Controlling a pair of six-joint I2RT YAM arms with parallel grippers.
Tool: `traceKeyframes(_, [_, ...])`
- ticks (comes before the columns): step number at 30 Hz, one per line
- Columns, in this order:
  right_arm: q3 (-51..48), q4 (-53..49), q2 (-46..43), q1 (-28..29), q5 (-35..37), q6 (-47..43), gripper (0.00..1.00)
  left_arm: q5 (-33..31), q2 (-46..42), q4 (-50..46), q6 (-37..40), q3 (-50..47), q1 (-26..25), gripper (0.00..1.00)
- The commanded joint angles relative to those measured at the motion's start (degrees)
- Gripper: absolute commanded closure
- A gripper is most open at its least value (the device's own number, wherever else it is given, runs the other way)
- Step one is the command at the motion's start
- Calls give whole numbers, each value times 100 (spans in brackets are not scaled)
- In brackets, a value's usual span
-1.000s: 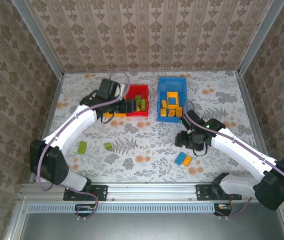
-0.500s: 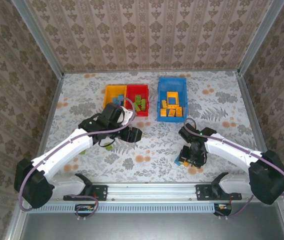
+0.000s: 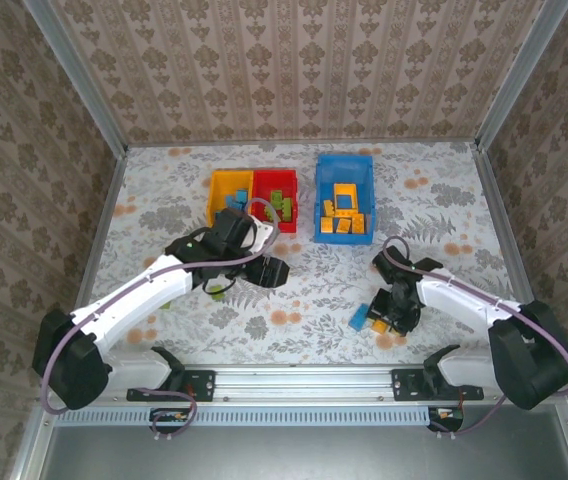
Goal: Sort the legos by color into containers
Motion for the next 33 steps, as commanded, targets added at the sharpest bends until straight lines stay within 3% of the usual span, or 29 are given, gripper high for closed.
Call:
traceKeyframes(1, [-251,242,-47,-206,48,116,49,42,77,175,-2,194,-67,31])
traceKeyframes(6, [-150,601,93,-201,168,139,70,39,118,348,-96,290,-79,31])
traceKeyframes(10, [718,-1,-290,122,939,-335,81,-114,70,437,-242,610,-72,31])
traceKeyframes(16, [2514,-19,460,468,1457,-1261,82,-442,210,825,-604,1226,-26,29])
traceKeyframes(26, [5076,411,3252,64,1680,-1929,80,-656,624,958,-574,1643,224,28])
traceKeyframes(31, [5895,43,4108,-100,1441,-1986,74,-989,597,621,-600,1562,239,28])
traceKeyframes(33, [5859,41,4183,-111,1422,-1968,68,-1213,513,374,-672,1463,269,27])
